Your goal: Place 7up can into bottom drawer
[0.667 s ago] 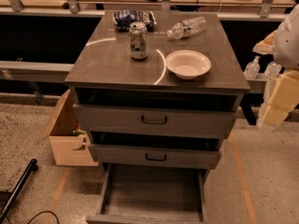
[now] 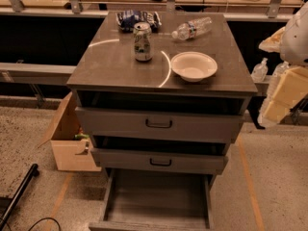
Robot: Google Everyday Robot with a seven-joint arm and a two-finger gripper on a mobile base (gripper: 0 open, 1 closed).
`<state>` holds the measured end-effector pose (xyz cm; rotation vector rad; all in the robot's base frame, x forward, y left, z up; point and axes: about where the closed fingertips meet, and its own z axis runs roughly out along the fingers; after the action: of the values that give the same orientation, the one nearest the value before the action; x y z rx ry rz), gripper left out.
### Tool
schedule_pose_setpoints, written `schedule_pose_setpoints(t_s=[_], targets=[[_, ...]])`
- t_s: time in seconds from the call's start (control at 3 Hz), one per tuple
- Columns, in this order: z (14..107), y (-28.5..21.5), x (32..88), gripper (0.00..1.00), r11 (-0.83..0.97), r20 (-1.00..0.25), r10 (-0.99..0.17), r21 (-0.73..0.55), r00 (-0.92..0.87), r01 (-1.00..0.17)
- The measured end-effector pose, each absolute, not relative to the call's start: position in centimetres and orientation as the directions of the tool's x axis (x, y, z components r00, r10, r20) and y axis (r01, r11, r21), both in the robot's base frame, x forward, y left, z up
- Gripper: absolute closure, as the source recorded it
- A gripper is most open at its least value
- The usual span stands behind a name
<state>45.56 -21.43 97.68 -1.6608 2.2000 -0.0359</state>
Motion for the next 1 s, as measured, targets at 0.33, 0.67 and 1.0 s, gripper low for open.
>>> schedule_pose_setpoints(t_s=[0.33,0.67,1.0], targets=[[98.2,-22.2,49.4,0.00,0.356,-0.422,-0.878,-0.259,-0.226,-0.898],[99.5,-22.0,54.8,0.00,0.407,-0.589,-0.786,-0.262,-0.189,-0.875],[100.9,-19.7,60.8,0.00,0.437,-0.727,-0.673,-0.242,-0.136,-0.866]])
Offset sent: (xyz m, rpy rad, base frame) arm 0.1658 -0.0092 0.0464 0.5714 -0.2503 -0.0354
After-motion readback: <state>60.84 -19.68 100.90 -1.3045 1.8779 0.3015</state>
